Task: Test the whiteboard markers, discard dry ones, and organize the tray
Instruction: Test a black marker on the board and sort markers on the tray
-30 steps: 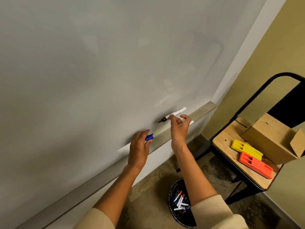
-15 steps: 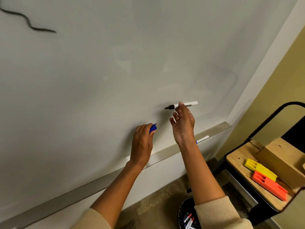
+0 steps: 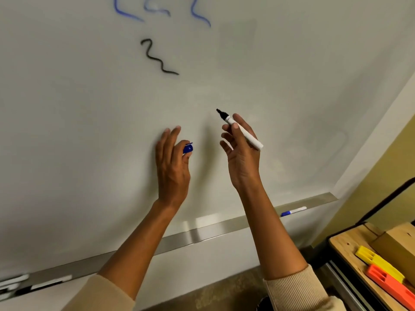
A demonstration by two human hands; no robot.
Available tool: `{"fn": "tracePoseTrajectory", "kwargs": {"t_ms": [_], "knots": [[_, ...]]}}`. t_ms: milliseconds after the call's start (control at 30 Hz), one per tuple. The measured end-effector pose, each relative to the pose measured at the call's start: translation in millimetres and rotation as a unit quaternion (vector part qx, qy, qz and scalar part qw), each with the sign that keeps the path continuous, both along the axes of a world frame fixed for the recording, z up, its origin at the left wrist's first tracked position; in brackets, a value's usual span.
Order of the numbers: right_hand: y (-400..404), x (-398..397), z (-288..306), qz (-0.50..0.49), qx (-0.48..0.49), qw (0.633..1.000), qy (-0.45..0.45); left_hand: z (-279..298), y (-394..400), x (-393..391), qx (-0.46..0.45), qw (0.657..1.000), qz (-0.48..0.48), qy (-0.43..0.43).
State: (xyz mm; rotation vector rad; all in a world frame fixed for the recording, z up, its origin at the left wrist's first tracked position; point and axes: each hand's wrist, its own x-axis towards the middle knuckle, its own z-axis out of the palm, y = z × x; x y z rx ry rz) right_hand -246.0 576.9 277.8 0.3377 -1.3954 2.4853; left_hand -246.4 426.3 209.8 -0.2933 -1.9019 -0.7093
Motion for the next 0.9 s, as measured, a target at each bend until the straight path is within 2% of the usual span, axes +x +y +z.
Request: {"fn": "tracePoseTrajectory", "kwargs": {"t_ms": [200,400,633,900], "knots": [[-33.3,13.4,35.1,-0.022,0.097,0.991,0.089,42.3,-46.5,1.5,-0.012,0.998,0.043,0.035],[-55.7,12.0,71.6,-0.074,0.172,0.965,0.183,74.6,-68.1,-4.5,-0.028,0.995,0.060,0.069],[-77.7,-10.1,97.9,-0.152,0.246,0.912,0.290,75.0,-79.4,-26.6,-0.076,0.986,0.129,0.072],[-82.1,-39.3,97.0,-0.263,0.302,0.857,0.325,67.6,-81.2,-41.0,-0.094,0.976,0.178,0.079]]}}
